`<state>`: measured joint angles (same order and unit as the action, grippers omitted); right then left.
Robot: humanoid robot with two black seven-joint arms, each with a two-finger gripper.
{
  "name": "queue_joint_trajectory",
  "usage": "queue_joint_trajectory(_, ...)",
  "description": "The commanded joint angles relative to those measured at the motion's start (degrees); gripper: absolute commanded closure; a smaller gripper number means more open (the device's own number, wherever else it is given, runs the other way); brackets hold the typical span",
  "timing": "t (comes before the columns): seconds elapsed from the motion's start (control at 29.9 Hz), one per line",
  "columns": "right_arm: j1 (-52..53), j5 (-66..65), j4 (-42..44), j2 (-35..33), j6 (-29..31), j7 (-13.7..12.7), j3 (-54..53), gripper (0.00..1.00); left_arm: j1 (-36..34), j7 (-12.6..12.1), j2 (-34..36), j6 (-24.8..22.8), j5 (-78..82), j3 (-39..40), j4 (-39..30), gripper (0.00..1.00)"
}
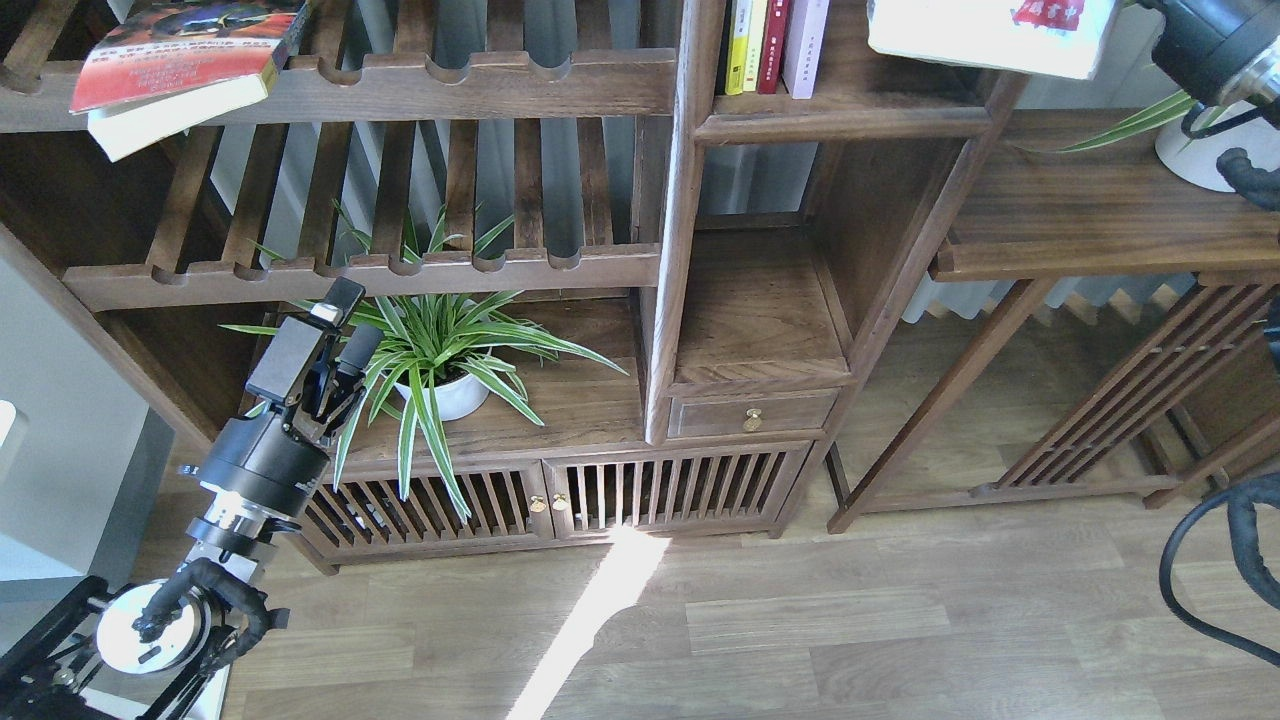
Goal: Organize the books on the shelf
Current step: 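Set the white book onto the upper shelf near the plant with the right gripper, then release the book and lower the right gripper away from it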
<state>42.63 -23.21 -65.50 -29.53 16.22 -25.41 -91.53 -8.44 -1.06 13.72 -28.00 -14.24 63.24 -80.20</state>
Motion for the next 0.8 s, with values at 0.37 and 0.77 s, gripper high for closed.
queue_joint_trajectory(0.37, 4.0, -7.1, 0.5, 3.2, -5.5, 0.0, 3.1, 1.00, 0.1, 0.0, 0.0, 0.0, 0.0, -0.1, 0.1, 0.06)
queue_joint_trajectory(0.77, 6.9, -10.7, 3.0, 4.4, -7.2, 2.1, 4.5, 1.00, 0.0, 0.0, -0.1, 0.0, 0.1, -0.3, 0.1, 0.06)
